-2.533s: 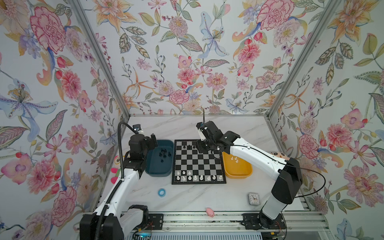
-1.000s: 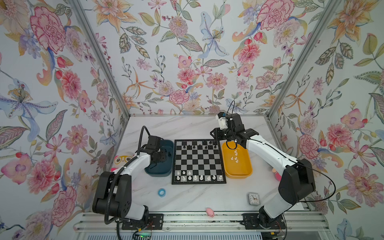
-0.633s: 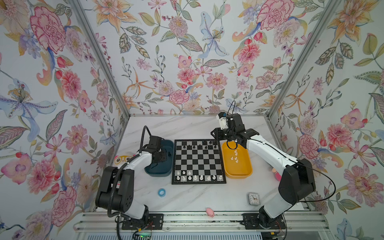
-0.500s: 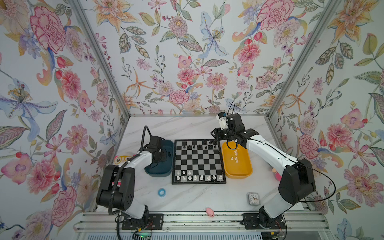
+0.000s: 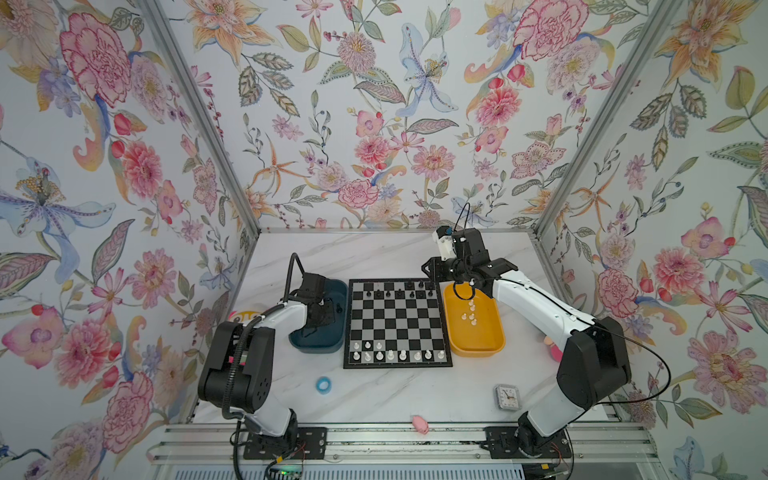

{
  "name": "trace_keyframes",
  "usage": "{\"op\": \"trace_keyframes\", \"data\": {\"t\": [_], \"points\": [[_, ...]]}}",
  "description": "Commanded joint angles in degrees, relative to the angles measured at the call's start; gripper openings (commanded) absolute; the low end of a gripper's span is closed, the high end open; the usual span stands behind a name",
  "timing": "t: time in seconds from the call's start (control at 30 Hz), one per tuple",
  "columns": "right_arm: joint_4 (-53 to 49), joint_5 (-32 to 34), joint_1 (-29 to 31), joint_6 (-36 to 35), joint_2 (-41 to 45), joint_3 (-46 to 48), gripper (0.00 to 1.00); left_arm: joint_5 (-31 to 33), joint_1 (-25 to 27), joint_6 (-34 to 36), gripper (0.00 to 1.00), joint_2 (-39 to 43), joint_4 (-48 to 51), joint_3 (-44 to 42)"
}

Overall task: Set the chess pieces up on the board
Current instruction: 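Lower the left gripper into the teal bin and grasp a black pawn, then lift the black pawn with the left gripper and carry it over the board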

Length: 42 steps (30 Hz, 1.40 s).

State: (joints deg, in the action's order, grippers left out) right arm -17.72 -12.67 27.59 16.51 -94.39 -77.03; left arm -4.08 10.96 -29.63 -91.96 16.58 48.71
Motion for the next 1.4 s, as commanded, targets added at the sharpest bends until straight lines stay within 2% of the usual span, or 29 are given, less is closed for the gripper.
{"op": "trace_keyframes", "data": {"t": [0.0,0.47,0.83,1.1,1.37], "points": [[0.62,-0.09,-0.35,0.78,0.78,0.93,0.28,1.31,0.38,-0.43,0.14,-0.67,0.02,-0.46],[1.06,-0.39,-0.35,1.22,0.95,1.61,0.28,1.94,0.48,-0.18,0.0,0.74,0.68,-0.48],[1.18,-0.61,-0.26,1.24,1.14,1.89,0.28,5.31,0.62,-0.01,0.0,8.03,5.24,1.29],[1.21,-0.89,-0.26,1.34,1.23,2.22,0.27,7.48,1.84,0.75,0.0,11.55,9.64,6.42],[1.21,-0.85,-0.35,1.28,1.49,2.49,0.26,7.42,4.84,2.43,0.0,8.27,12.22,16.11]]}}
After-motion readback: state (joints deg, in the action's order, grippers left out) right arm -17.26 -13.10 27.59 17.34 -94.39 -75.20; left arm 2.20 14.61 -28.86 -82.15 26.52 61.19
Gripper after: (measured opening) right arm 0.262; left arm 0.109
